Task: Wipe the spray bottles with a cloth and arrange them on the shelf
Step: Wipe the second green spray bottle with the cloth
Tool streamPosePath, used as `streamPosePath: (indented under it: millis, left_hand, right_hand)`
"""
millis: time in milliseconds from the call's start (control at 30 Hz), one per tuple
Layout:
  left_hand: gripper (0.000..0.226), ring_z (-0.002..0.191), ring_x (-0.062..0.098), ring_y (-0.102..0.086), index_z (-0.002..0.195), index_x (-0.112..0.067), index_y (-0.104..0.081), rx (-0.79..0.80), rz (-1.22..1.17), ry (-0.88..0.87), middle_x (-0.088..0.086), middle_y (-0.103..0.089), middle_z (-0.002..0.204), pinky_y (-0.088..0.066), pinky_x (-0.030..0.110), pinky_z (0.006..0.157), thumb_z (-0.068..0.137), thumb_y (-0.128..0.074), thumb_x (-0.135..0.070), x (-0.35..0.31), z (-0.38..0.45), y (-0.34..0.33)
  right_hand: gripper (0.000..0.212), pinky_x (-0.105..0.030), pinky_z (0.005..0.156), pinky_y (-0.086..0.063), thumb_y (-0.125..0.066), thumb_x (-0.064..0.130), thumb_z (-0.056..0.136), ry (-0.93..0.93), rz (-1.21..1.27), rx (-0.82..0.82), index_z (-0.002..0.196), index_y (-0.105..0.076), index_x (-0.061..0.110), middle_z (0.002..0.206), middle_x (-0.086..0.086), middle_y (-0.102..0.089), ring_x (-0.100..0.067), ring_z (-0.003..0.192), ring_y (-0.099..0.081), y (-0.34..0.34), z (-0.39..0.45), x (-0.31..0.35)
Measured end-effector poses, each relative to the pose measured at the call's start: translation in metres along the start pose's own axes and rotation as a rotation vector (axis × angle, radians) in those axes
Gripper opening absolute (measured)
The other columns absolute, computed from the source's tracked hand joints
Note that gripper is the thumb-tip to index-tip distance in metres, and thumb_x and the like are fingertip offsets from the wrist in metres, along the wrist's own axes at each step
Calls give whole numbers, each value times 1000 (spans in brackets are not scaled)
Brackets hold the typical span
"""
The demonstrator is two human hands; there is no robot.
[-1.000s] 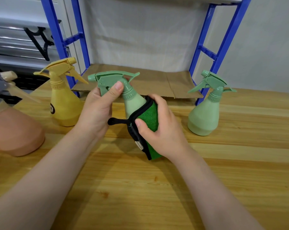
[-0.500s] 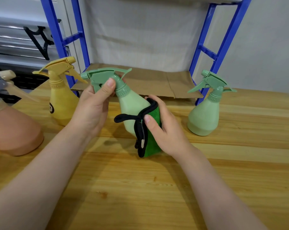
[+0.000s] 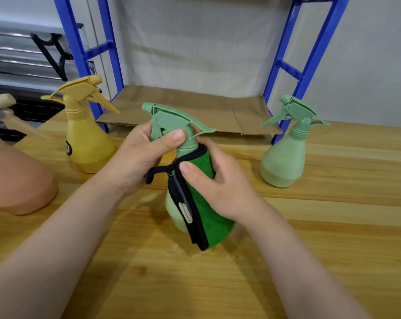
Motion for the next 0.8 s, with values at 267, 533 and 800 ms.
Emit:
streamPosePath:
  millis: [267, 533, 800]
  left_hand:
    - [49, 110, 15, -60, 109, -30, -50, -232, 321, -110, -7, -62, 111, -48, 41, 99, 71, -75, -48, 3, 4, 23]
    - [33, 98, 6, -62, 91, -35, -59, -241, 534, -53, -16, -67, 95, -46, 23, 90, 70, -68, -58, 8, 4, 11]
    - [15, 89, 6, -70, 100, -12, -73, -251, 264, 25, -3, -75, 94, -52, 20, 75, 85, -73, -16, 16, 0, 2]
  right_hand:
    - [42, -21, 79, -51, -56, 49, 83, -84, -88, -132, 120, -52, 30, 101, 16, -67, 2, 94, -63, 15, 1, -4]
    - [42, -28, 66, -33, -56, 45, 87, -34, -512, -314, 119, -51, 17, 100, 1, -65, -22, 91, -60, 20, -2, 0]
    - [58, -36, 89, -46, -48, 42, 86, 107, -660, -390, 127, -53, 1, 111, -10, -65, -27, 103, -60, 10, -3, 6]
Point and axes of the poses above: each hand's wrist, its own z-axis towards the middle knuckle, its own y-axis out of the back of the hand, x = y × z, the point moved 8 cm from there along z, towards the middle knuckle
